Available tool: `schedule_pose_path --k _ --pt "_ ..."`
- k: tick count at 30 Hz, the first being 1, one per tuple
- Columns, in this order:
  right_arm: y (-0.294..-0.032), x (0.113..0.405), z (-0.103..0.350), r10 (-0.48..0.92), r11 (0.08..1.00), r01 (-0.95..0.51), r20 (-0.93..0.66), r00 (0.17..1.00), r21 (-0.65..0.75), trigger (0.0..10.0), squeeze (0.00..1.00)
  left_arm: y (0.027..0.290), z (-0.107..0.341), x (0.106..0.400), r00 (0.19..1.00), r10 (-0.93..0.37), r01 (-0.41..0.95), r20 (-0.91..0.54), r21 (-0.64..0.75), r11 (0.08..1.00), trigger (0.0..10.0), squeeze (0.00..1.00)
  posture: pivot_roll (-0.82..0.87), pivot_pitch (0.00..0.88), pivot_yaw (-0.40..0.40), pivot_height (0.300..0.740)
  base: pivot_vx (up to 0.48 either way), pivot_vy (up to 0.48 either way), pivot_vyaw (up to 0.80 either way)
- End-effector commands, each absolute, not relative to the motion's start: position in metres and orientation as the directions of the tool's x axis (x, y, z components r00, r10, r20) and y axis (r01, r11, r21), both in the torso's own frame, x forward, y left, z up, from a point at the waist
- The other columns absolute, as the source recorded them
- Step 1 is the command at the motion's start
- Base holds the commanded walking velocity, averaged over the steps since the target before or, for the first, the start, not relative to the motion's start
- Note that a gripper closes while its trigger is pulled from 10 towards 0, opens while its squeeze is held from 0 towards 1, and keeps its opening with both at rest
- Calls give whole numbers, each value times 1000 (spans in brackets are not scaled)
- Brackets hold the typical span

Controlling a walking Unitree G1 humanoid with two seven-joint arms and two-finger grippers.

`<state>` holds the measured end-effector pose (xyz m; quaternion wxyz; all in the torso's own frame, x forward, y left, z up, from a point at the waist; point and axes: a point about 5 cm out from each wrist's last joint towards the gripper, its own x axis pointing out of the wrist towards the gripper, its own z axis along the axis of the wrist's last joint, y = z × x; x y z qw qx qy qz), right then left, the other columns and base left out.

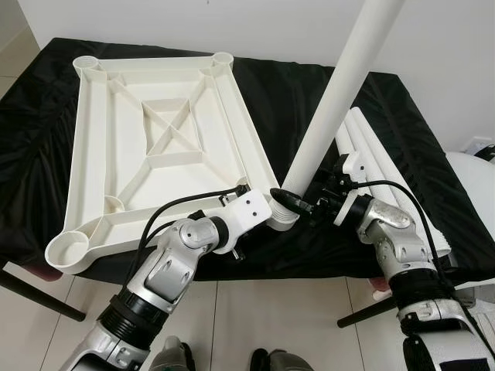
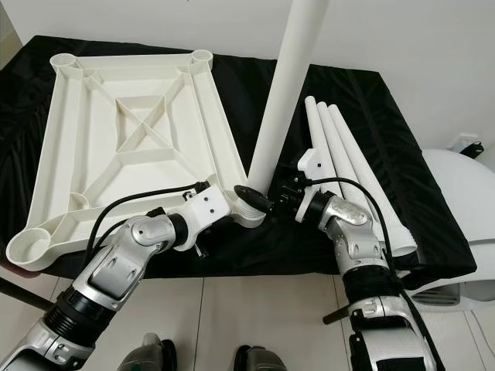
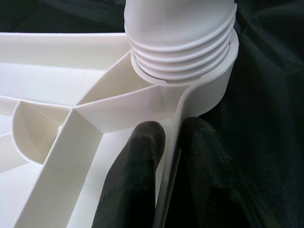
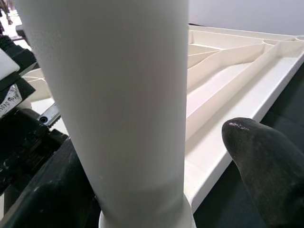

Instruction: Building children table

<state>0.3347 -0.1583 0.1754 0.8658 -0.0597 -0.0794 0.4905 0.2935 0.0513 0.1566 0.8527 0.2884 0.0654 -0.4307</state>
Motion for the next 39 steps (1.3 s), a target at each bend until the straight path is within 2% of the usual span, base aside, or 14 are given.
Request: schedule_pose_path --k 1,6,7,10,11,21,22,23,24,27,28,31,34,39 --pt "-164 337 172 869 491 -850 32 494 -192 10000 0 49 164 291 624 -709 761 -329 459 458 10000 0 -35 114 -48 740 0 0 0" --pt "-159 339 171 892 446 -874 8 453 -192 10000 0 49 165 292 626 -708 760 -327 461 458 10000 0 -31 112 -48 740 0 0 0" --pt "-157 339 170 898 434 -881 10 441 -188 9333 0 49 166 292 626 -708 759 -327 462 459 10000 0 -29 111 -48 740 0 0 0" --pt "-156 339 170 901 428 -885 12 434 -186 9333 0 49 166 292 627 -708 759 -326 463 459 10000 0 -28 111 -48 740 0 0 0" --pt "-155 339 169 906 420 -891 15 424 -176 0 0 50 166 292 628 -707 758 -326 463 459 10000 0 -28 111 -49 740 0 0 0" --pt "-157 336 167 917 396 -901 25 398 -176 0 0 50 166 292 630 -706 756 -325 464 461 10000 0 -36 113 -53 740 0 0 0" --pt "-159 334 167 916 399 -900 26 401 -177 2941 0 49 166 292 629 -707 757 -325 464 460 10000 0 -41 111 -55 740 0 0 0" --pt "-159 334 167 916 399 -900 26 401 -177 2941 0 49 166 292 629 -707 757 -325 464 460 10000 0 -41 111 -55 740 0 0 0" --pt "-159 333 166 912 406 -896 23 409 -182 6000 0 49 166 291 628 -707 757 -325 463 460 10000 0 -42 110 -56 740 0 0 0" --pt "-159 333 166 912 406 -896 23 409 -182 6000 0 49 166 291 628 -707 757 -325 463 460 10000 0 -42 110 -56 740 0 0 0" --pt "-159 331 165 910 411 -894 16 415 -181 10000 0 48 166 291 627 -708 758 -324 463 459 10000 0 -42 110 -58 740 0 0 0" --pt "-158 328 164 899 432 -884 11 437 -177 10000 0 48 166 291 627 -708 758 -324 463 460 10000 0 -46 105 -64 740 0 0 0" --pt "-150 320 165 856 517 -842 62 514 -154 10000 0 46 165 291 629 -709 757 -320 460 464 10000 0 -51 98 -69 740 0 0 0" --pt "-143 315 164 837 547 -824 86 541 -145 10000 0 45 164 290 629 -710 757 -318 458 465 10000 0 -51 94 -71 740 0 0 0"
